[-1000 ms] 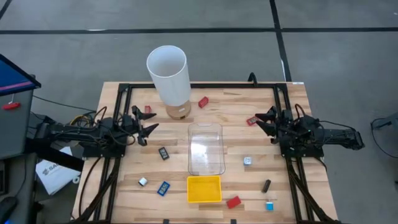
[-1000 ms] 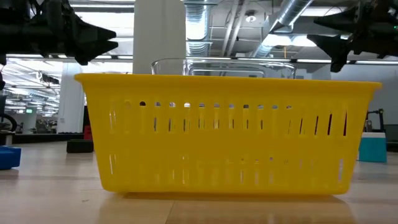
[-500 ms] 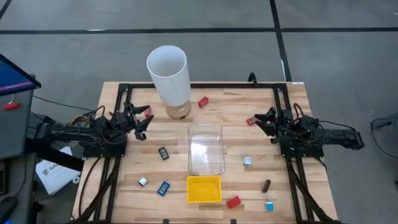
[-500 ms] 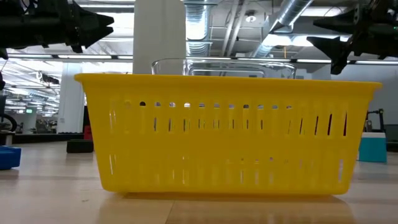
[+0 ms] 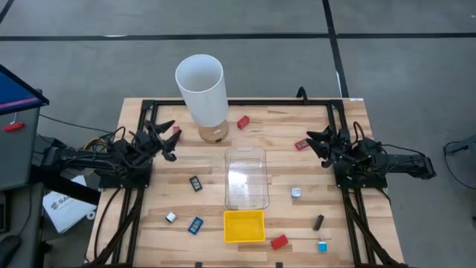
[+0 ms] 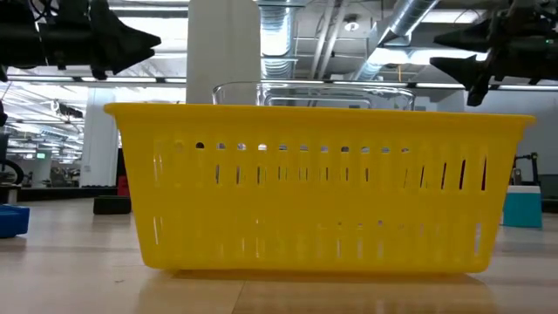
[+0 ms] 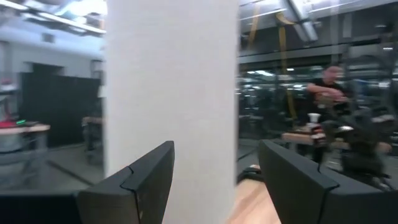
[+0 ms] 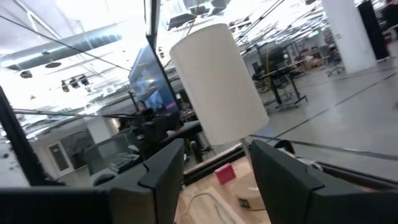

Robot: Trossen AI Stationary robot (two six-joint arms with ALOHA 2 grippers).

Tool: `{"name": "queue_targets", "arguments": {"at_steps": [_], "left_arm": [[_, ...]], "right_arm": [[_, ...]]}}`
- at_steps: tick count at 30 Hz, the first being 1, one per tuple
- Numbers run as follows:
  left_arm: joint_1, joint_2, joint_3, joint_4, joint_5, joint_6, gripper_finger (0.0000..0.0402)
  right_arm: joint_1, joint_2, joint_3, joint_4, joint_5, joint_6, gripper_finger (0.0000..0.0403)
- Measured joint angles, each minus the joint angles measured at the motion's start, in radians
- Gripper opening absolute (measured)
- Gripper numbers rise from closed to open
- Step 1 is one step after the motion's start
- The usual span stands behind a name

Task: Pick & Place Office items
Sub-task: Put the bottom red charger adapter into the transparent bin

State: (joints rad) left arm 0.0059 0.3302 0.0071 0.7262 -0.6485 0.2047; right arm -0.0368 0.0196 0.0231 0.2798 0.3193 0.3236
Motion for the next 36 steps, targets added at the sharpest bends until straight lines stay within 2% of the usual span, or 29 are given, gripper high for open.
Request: {"name": "queue_targets", "arguments": {"at_steps": [5, 9, 11, 14, 21, 23, 25, 28, 32, 36], "left_arm": [[0.0, 0.0, 0.0, -0.021, -0.171, -0.044, 0.0227], [0.0, 0.0, 0.0, -0.083, -0.142, -0.147, 0.0227], [0.0, 0.0, 0.0, -0.128, -0.066, -0.219, 0.0227], [0.0, 0.001, 0.0, -0.155, 0.104, -0.314, 0.0227], [-0.009, 0.044, 0.0, -0.178, 0.582, -0.563, 0.0227], [-0.044, 0.088, 0.0, -0.175, 0.636, -0.597, 0.0227], [-0.103, 0.147, 0.0, -0.164, 0.624, -0.625, 0.0227], [-0.229, 0.261, 0.0, -0.095, 0.551, -0.655, 0.0227], [-0.433, 0.45, 0.0, 0.083, 0.402, -0.648, 0.0227], [-0.606, 0.666, 0.024, 0.286, 0.272, -0.554, 0.0227]], "right_arm": [[0.001, 0.0, 0.0, -0.002, 0.0, -0.009, 0.018], [0.017, 0.0, 0.0, -0.004, -0.004, -0.009, 0.018], [0.034, 0.0, 0.0, -0.005, -0.005, -0.009, 0.018], [0.073, 0.0, 0.0, -0.004, -0.025, -0.003, 0.0179], [0.209, 0.0, 0.0, -0.004, -0.112, 0.033, 0.0176], [0.261, 0.0, 0.0, -0.005, -0.112, 0.029, 0.0176], [0.308, 0.0, 0.0, -0.003, -0.112, 0.018, 0.0175], [0.377, 0.0, 0.0, -0.003, -0.111, 0.009, 0.0175], [0.457, 0.006, -0.006, 0.011, -0.102, 0.006, 0.0175], [0.513, 0.009, -0.011, 0.015, -0.023, -0.03, 0.0175]]}}
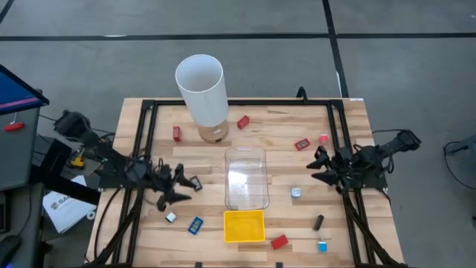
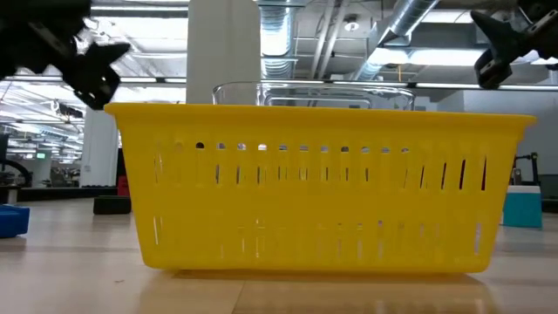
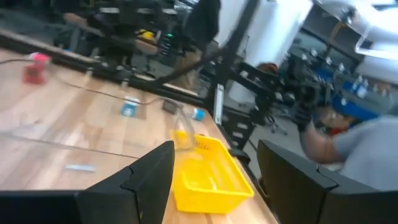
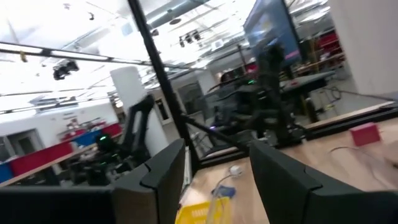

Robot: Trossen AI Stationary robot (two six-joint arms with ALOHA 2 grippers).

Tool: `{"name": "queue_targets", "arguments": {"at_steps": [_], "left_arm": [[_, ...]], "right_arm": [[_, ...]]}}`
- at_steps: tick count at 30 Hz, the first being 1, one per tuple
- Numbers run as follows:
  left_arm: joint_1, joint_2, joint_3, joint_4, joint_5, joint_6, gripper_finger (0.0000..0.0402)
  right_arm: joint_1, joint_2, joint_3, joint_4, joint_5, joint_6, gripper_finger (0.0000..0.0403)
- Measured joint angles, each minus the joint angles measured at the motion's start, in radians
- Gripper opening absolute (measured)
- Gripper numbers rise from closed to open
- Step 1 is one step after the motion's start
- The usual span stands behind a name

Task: Pick & Place Office items
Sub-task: Put the bottom red charger adapter into the transparent bin

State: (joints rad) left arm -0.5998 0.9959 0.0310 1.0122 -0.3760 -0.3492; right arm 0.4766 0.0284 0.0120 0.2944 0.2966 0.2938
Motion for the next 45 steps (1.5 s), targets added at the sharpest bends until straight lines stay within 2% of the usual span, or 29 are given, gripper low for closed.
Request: {"name": "queue_targets", "arguments": {"at_steps": [2, 5, 9, 12, 15, 20, 21, 25, 30, 34, 38, 41, 45], "left_arm": [[-0.044, 0.102, 0.042, 0.074, -0.059, 0.075, 0.0227], [-0.039, 0.238, 0.137, 0.105, -0.119, 0.158, 0.0227], [0.05, 0.389, 0.28, 0.103, -0.18, 0.254, 0.0227], [0.128, 0.466, 0.372, 0.104, -0.318, 0.332, 0.0227], [0.172, 0.499, 0.435, 0.054, -0.557, 0.401, 0.0227], [0.142, 0.432, 0.473, -0.135, -1.148, 0.474, 0.0227], [0.119, 0.406, 0.472, -0.141, -1.192, 0.485, 0.0227], [0.028, 0.279, 0.465, -0.128, -1.196, 0.467, 0.0227], [-0.014, 0.155, 0.464, -0.137, -1.195, 0.557, 0.0204], [0.059, 0.041, 0.465, -0.137, -1.193, 0.73, 0.0175], [0.179, -0.103, 0.485, -0.136, -1.197, 0.91, 0.0158], [0.278, -0.205, 0.505, -0.134, -1.197, 0.99, 0.0162], [0.38, -0.279, 0.512, -0.134, -1.199, 1.066, 0.0184]], "right_arm": [[0.016, 0.0, 0.0, 0.006, 0.051, -0.031, 0.0175], [0.016, -0.003, 0.0, 0.042, 0.082, -0.072, 0.0175], [0.0, -0.002, 0.0, 0.043, 0.083, -0.092, 0.0175], [-0.01, -0.002, 0.0, 0.028, 0.083, -0.092, 0.0175], [-0.013, -0.002, 0.0, 0.019, 0.082, -0.092, 0.0175], [0.011, -0.002, 0.0, 0.003, 0.07, -0.087, 0.0175], [0.019, -0.002, 0.0, -0.002, 0.07, -0.085, 0.0175], [0.051, -0.002, 0.0, -0.01, 0.07, -0.085, 0.0175], [0.073, -0.002, 0.0, -0.014, 0.07, -0.086, 0.0175], [0.073, -0.002, 0.0, -0.014, 0.071, -0.085, 0.0175], [0.071, -0.002, 0.0, -0.013, 0.071, -0.085, 0.0175], [0.071, -0.002, 0.0, -0.012, 0.071, -0.085, 0.0175], [0.071, -0.002, 0.0, -0.012, 0.071, -0.085, 0.0175]]}}
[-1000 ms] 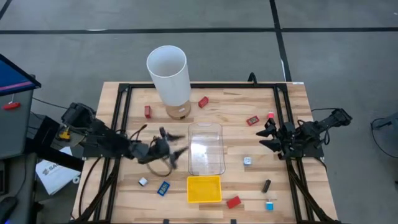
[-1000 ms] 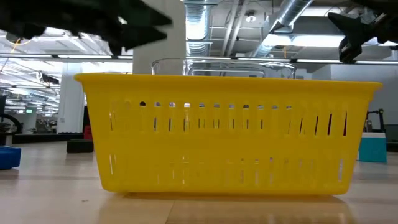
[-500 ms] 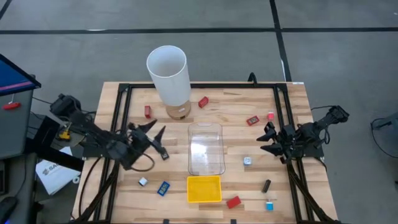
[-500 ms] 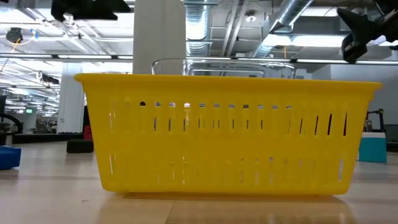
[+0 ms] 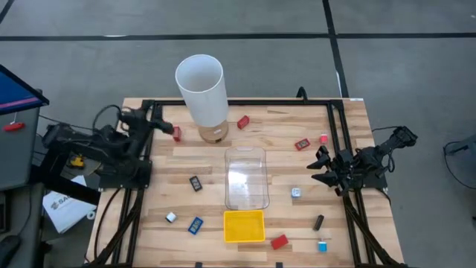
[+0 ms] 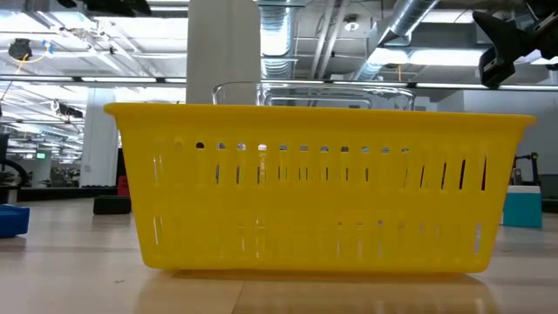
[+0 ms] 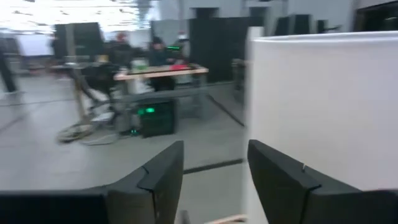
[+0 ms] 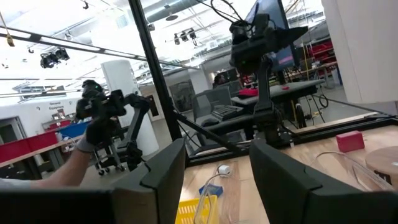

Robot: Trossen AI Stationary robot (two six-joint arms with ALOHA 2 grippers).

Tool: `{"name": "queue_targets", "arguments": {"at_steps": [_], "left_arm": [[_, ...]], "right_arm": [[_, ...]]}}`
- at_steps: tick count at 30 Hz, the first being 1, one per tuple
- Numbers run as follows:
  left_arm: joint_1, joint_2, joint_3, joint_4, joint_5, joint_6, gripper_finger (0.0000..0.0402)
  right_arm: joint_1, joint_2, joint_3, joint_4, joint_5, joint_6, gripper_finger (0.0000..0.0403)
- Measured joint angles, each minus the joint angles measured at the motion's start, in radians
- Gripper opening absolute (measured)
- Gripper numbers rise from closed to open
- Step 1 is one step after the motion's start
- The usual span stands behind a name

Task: Pick & Place Office items
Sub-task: Put the bottom red charger adapter into the transparent bin

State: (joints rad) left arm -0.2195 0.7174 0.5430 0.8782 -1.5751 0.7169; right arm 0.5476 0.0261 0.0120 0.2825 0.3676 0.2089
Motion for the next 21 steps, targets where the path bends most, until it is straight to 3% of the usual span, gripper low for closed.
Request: {"name": "queue_targets", "arguments": {"at_steps": [8, 12, 16, 21], "left_arm": [[0.094, 0.025, 0.005, -0.065, 0.003, 0.009, 0.0241], [0.193, 0.021, 0.079, -0.058, 0.013, 0.031, 0.025], [0.228, 0.029, 0.183, -0.06, 0.114, 0.13, 0.0248], [0.17, 0.075, 0.33, -0.07, 0.264, 0.218, 0.0244]], "right_arm": [[0.0, 0.0, 0.0, 0.008, 0.0, 0.0, 0.0175], [0.0, 0.0, 0.0, 0.021, 0.005, -0.007, 0.0175], [0.0, 0.0, 0.0, 0.02, 0.025, -0.022, 0.0175], [-0.001, 0.0, 0.0, 0.02, 0.053, -0.052, 0.0175]]}}
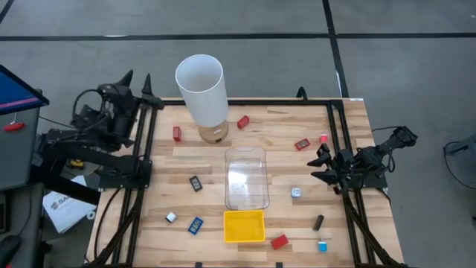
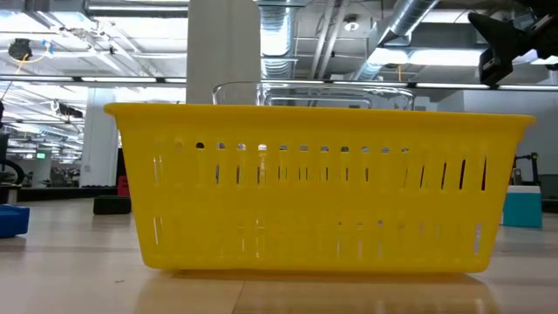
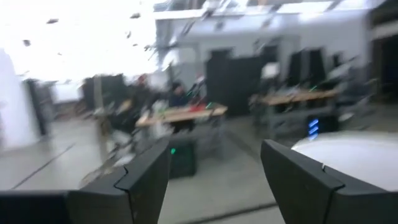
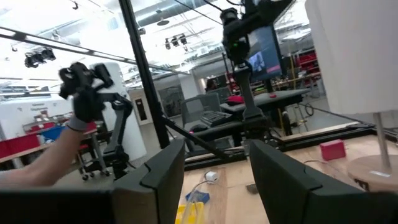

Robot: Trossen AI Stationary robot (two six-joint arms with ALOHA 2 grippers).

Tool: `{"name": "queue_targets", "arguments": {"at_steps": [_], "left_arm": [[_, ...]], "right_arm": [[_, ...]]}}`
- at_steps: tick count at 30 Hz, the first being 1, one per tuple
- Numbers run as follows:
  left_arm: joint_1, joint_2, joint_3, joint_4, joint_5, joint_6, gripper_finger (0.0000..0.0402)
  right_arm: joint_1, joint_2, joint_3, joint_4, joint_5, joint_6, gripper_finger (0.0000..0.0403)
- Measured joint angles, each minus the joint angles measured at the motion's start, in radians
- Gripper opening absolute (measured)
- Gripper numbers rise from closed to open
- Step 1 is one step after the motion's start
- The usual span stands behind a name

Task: Pick & Place Office items
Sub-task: Put the bottom red charger adapter into the transparent bin

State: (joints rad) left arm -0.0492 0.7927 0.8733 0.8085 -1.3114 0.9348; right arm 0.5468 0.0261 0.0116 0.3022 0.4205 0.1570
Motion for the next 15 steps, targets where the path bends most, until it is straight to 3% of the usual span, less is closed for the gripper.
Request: {"name": "queue_targets", "arguments": {"at_steps": [4, 8, 15], "left_arm": [[-0.042, 0.07, 0.129, -0.02, 0.036, 0.025, 0.0241], [-0.021, 0.197, 0.298, -0.092, -0.078, 0.163, 0.0241], [0.211, 0.369, 0.545, -0.344, -0.189, 0.072, 0.0239]], "right_arm": [[0.0, 0.0, 0.0, -0.001, 0.003, -0.007, 0.0175], [0.0, 0.0, 0.0, -0.002, 0.003, -0.007, 0.0175], [0.009, 0.0, 0.0, -0.007, -0.001, 0.01, 0.0175]]}}
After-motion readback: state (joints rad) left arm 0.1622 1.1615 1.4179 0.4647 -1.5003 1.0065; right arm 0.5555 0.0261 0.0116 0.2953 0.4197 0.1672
